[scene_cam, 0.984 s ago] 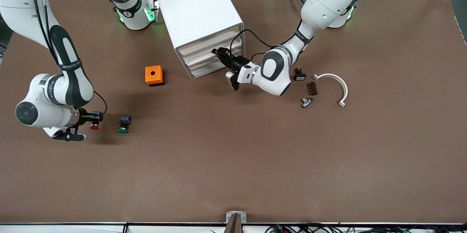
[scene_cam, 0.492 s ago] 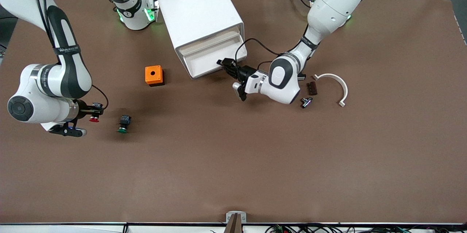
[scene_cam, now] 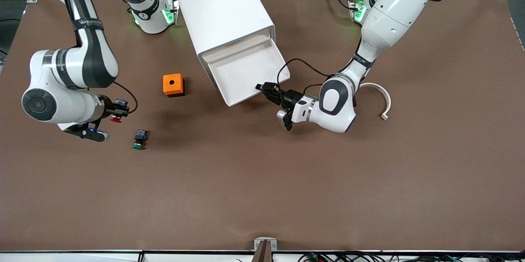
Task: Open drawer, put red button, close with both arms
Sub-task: 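Lift the red button with the right gripper while the left gripper withdraws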
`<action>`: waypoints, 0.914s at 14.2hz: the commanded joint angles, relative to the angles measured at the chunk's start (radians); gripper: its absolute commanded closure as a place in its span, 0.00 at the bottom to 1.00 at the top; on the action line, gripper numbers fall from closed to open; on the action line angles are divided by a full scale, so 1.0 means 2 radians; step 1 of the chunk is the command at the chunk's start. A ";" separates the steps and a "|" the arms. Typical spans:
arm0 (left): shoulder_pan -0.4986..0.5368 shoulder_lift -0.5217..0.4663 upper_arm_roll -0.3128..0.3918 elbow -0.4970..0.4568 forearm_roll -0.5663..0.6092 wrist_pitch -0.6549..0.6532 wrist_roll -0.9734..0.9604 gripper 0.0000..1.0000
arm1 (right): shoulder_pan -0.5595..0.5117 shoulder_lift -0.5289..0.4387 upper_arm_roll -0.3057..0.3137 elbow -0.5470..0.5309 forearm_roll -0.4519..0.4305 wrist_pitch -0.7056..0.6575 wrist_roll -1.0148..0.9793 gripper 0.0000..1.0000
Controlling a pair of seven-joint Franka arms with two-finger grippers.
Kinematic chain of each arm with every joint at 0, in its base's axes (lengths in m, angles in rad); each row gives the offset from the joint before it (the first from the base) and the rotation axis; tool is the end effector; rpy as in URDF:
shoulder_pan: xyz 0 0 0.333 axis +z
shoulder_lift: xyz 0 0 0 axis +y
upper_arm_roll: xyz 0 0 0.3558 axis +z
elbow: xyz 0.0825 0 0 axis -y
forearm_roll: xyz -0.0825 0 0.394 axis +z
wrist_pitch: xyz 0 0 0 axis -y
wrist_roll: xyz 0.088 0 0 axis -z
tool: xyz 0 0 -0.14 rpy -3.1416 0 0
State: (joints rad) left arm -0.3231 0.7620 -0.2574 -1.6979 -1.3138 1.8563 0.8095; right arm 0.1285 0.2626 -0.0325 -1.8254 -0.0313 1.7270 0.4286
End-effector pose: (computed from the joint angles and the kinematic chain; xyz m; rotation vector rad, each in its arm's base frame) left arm 0.5258 -0.4460 0.1981 1.7388 -0.4359 -0.3910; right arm 0.5858 0.0535 0.3702 2.9300 -0.4766 -0.5082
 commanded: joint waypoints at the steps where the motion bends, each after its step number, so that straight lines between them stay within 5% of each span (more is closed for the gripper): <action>1: 0.010 0.012 -0.001 0.014 0.016 0.001 -0.009 0.93 | 0.028 -0.023 -0.001 -0.008 0.019 -0.017 0.062 0.83; 2: 0.010 0.013 -0.001 0.014 0.015 0.002 -0.012 0.87 | 0.041 -0.028 -0.002 -0.008 0.032 -0.024 0.089 0.83; 3: 0.009 0.012 -0.001 0.014 0.015 0.002 -0.025 0.50 | 0.055 -0.034 -0.001 -0.008 0.040 -0.027 0.121 0.83; 4: 0.010 0.010 0.000 0.014 0.018 0.002 -0.064 0.01 | 0.076 -0.039 -0.001 -0.008 0.043 -0.030 0.162 0.83; 8: 0.026 0.003 0.009 0.046 0.101 0.000 -0.168 0.00 | 0.157 -0.049 -0.001 -0.002 0.064 -0.029 0.313 0.83; 13: 0.067 -0.001 0.010 0.082 0.177 -0.033 -0.189 0.00 | 0.219 -0.045 -0.002 0.022 0.111 -0.013 0.437 0.83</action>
State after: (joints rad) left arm -0.2180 0.7706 -0.2382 -1.5782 -1.0271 1.8340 0.4741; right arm 0.5292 0.1814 -0.0243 -1.7975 0.1640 1.6919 1.2192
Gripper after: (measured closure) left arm 0.004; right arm 0.595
